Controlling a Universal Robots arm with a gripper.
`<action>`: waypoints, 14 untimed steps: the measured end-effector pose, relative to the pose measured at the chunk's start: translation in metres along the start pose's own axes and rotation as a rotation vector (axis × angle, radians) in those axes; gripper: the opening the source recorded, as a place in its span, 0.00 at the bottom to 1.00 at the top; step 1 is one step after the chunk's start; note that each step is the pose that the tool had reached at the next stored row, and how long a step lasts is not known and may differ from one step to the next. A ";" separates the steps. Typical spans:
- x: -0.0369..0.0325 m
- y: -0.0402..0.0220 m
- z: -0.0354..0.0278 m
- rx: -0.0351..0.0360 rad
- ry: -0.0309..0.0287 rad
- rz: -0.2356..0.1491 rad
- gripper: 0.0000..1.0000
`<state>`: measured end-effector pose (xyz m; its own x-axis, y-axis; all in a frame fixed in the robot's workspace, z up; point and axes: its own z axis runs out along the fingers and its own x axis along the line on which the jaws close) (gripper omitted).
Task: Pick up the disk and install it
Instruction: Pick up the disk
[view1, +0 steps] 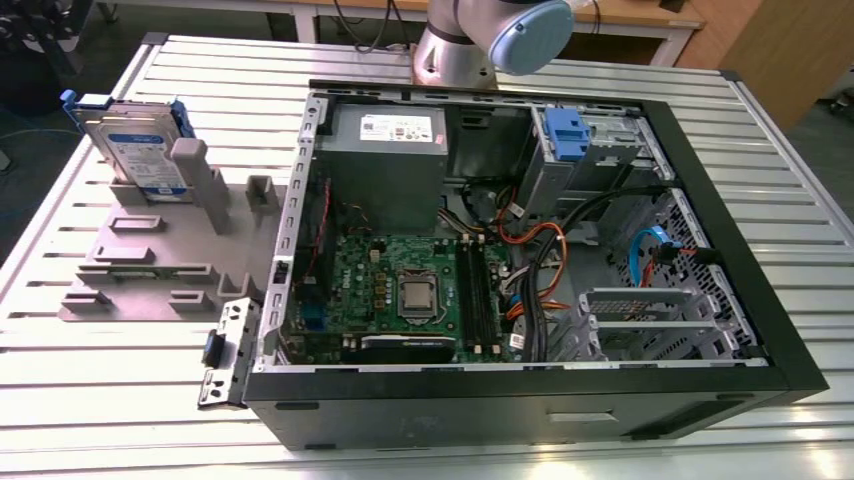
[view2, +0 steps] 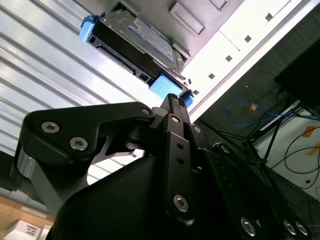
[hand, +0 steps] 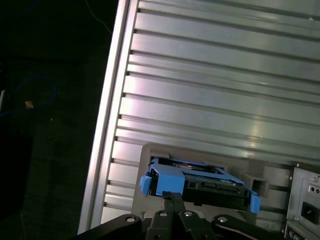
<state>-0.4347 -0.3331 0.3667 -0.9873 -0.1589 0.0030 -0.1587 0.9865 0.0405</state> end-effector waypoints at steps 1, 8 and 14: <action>0.0000 0.0000 0.0000 0.0000 0.0005 -0.014 0.11; 0.0000 0.0000 0.0001 0.0002 0.0031 -0.077 0.11; 0.0000 0.0000 0.0001 0.0004 0.0048 -0.119 0.11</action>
<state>-0.4347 -0.3331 0.3667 -0.9615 -0.2749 0.0030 -0.2746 0.9607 0.0405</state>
